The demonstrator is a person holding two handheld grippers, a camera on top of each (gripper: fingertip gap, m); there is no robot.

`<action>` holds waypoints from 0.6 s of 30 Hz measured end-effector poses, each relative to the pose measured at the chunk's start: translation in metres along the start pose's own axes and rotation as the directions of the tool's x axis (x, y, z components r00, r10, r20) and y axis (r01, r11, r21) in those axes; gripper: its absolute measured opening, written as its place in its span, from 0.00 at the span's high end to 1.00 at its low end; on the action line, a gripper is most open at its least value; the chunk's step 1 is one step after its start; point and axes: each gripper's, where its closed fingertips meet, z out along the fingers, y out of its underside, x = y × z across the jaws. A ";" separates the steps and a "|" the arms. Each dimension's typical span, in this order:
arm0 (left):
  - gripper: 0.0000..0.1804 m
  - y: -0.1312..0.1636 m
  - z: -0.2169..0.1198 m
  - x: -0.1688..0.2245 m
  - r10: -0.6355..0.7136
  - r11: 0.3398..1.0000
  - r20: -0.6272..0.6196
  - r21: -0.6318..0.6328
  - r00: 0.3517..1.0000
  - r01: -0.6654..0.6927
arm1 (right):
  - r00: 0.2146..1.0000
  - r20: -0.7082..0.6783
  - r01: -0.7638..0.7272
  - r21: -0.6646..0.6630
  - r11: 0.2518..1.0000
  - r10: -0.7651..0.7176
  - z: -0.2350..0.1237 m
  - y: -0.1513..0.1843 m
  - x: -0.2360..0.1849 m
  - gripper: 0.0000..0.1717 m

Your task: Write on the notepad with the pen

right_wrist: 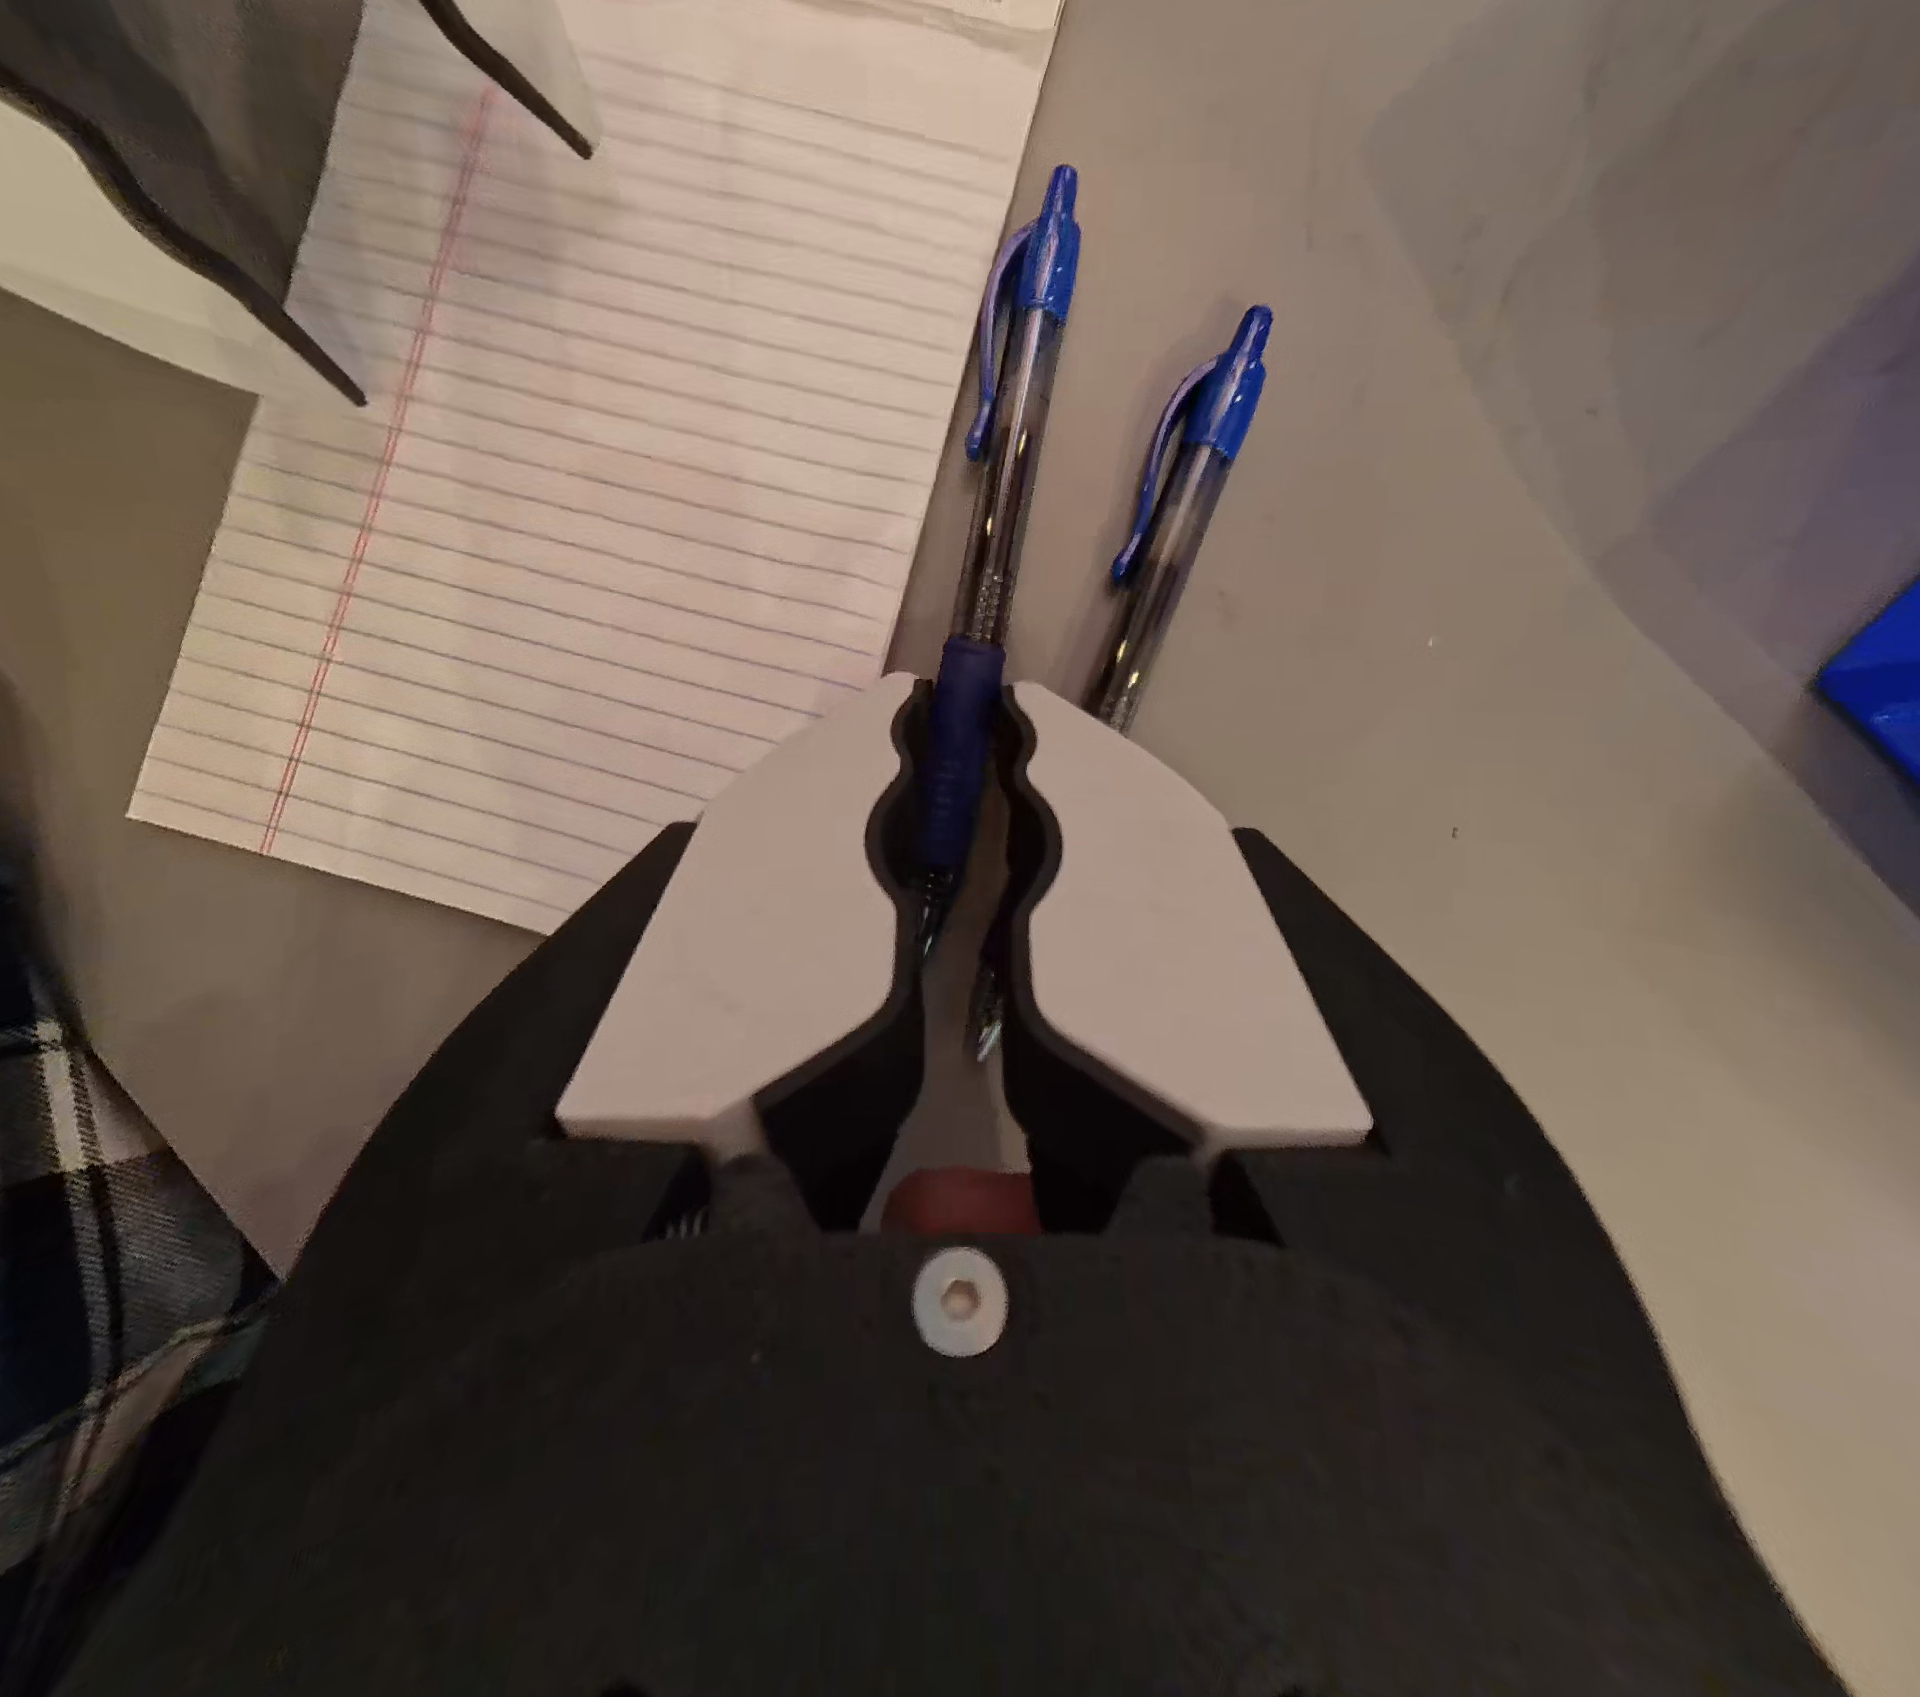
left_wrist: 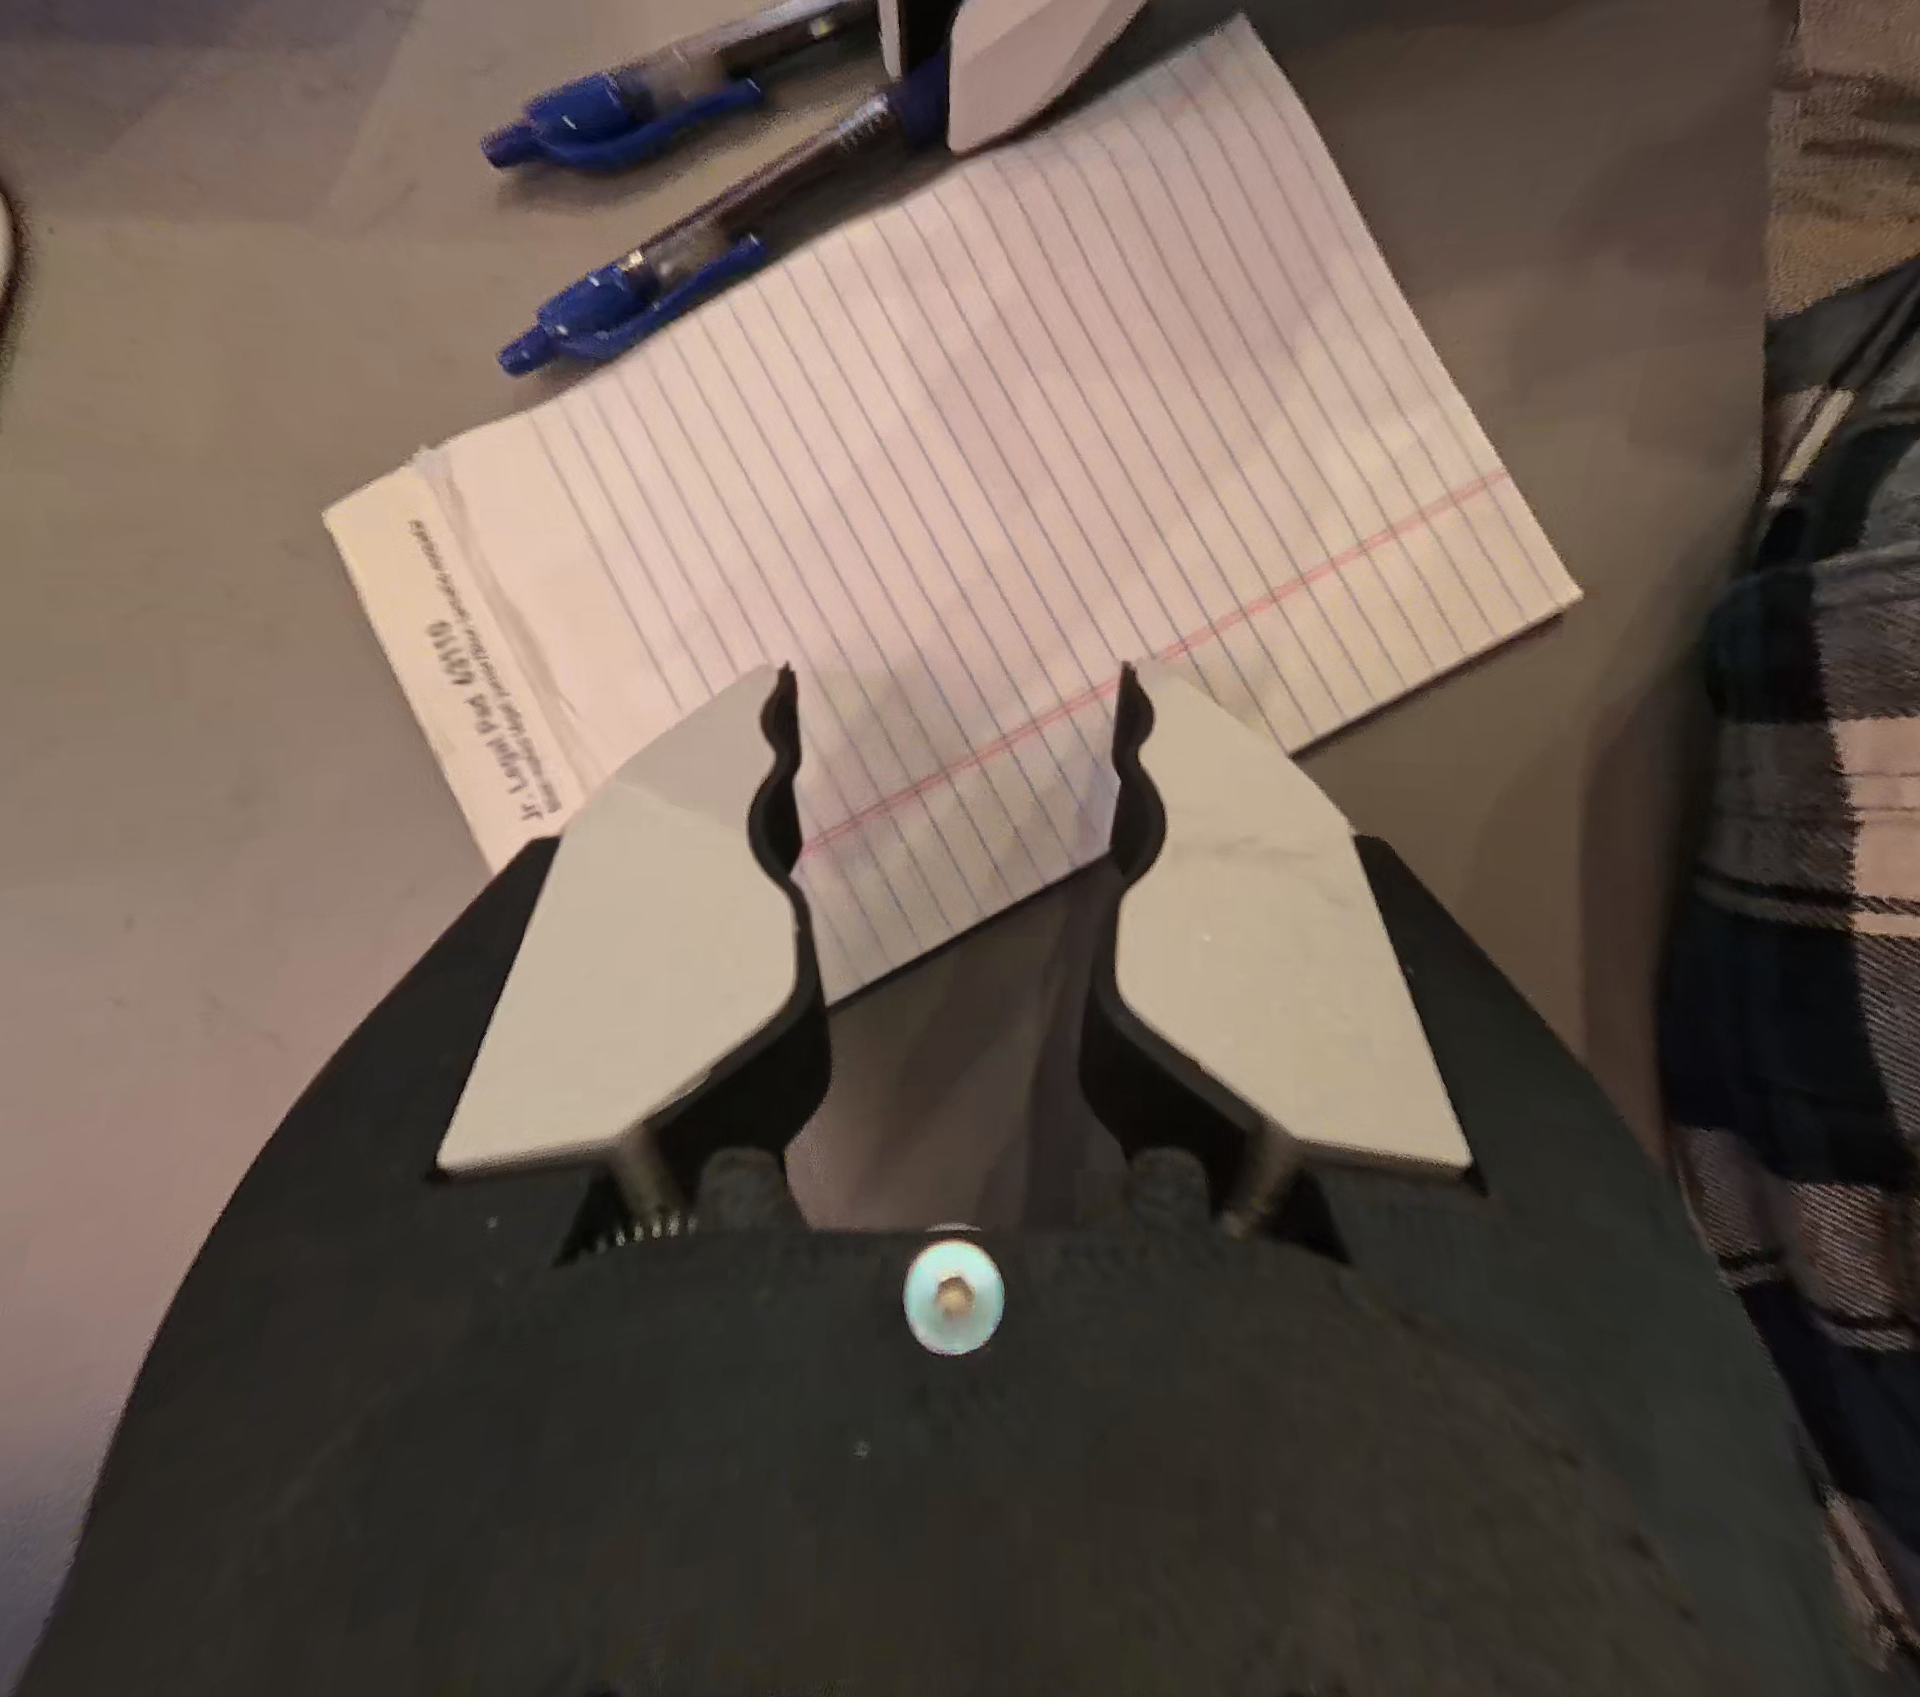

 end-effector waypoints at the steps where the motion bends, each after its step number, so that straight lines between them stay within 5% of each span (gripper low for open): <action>1: 0.68 -0.004 -0.003 -0.002 -0.008 1.000 -0.001 0.025 1.000 0.008 | 1.000 0.005 -0.008 0.018 1.000 0.008 -0.001 -0.002 0.001 0.93; 5: 0.69 -0.020 -0.014 -0.016 -0.079 0.987 -0.010 0.140 0.997 0.079 | 1.000 -0.015 -0.014 0.108 0.994 0.016 -0.012 -0.017 0.007 0.94; 13: 0.65 -0.077 -0.054 -0.068 -0.177 0.852 0.122 0.516 0.977 0.089 | 0.978 0.201 -0.121 0.356 0.927 0.051 -0.035 -0.063 -0.019 0.94; 18: 0.69 -0.086 -0.040 -0.064 -0.316 0.773 -0.162 0.527 0.935 0.352 | 0.982 0.189 -0.070 0.439 0.896 -0.015 -0.040 -0.077 -0.031 0.93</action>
